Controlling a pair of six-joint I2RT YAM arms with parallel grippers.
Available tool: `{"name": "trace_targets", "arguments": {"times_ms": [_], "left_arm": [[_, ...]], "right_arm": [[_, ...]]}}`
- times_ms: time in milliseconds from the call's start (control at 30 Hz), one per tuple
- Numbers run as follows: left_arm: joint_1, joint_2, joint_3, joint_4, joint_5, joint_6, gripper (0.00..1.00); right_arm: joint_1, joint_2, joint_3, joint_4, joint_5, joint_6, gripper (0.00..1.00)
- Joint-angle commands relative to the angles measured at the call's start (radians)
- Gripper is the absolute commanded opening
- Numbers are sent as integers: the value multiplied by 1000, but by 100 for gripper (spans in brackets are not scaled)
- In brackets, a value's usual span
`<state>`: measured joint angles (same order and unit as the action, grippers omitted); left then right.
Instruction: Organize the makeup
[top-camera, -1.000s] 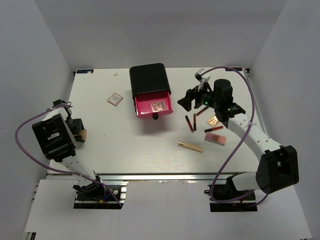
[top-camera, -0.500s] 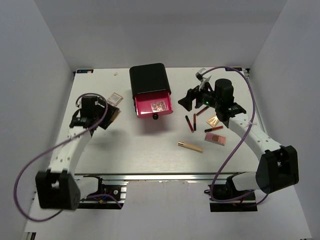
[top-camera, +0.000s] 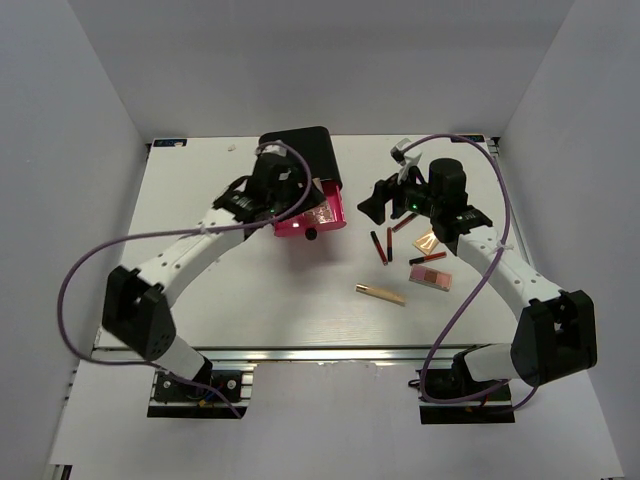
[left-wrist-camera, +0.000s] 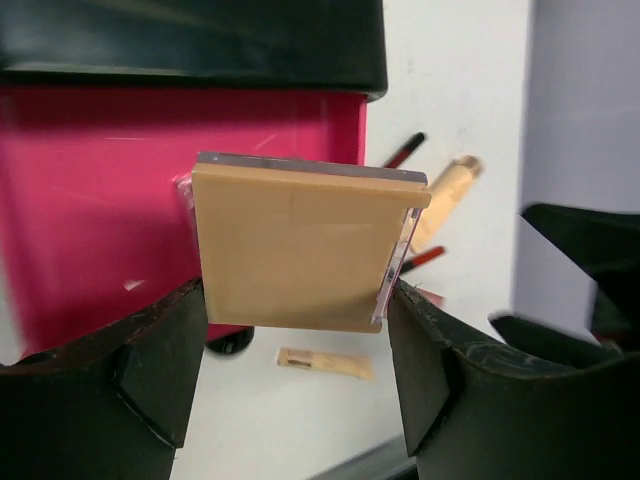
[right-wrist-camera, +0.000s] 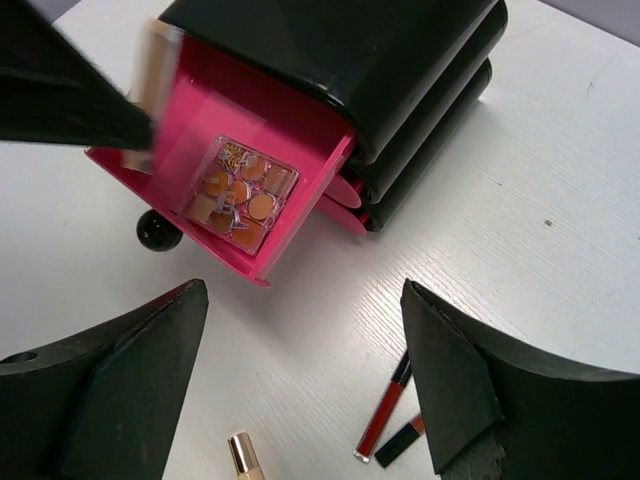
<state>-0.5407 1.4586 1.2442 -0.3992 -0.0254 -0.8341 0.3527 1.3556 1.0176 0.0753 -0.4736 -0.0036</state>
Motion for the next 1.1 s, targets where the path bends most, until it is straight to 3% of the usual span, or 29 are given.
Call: {"name": "trace_targets", "arguments": {"times_ms": [0,100,167,200,233,333,367,800,967,1033,1067], "left_arm": [[-54,97,180,-125,-125,102,3],[-73,183,269,-188,-165,125,6],[-88,225,300,-231,-188,138,13],[-93,236,314,-249,-197,136,30],[-99,247,336,-265,-203,138,41],[-114,270,342,-290,-199,139,69],[-117,275,343,-287,-197,139,72],[-113,275,552,-326,-180,178,93],[-96,240,469,-331,-169,164,92],[-93,217,436,-322,-185,145,84],[-75,189,429,-322,-205,138,72]], "right_arm": [[-8,-30,26,-9,10,-26,83],[-14,-46,10,-19,18,-27,83],[-15,-55,4,-22,24,-26,83],[-17,-56,-1,-23,27,-26,83],[-21,-59,-2,-25,30,-26,84],[-27,-59,-5,-26,35,-27,85],[-32,-59,-5,-28,35,-29,87],[-84,-32,15,-75,-20,-128,89],[-90,-19,22,-74,-16,-128,89],[-100,-16,26,-106,-5,-134,89],[-103,-12,35,-120,12,-147,89]]}}
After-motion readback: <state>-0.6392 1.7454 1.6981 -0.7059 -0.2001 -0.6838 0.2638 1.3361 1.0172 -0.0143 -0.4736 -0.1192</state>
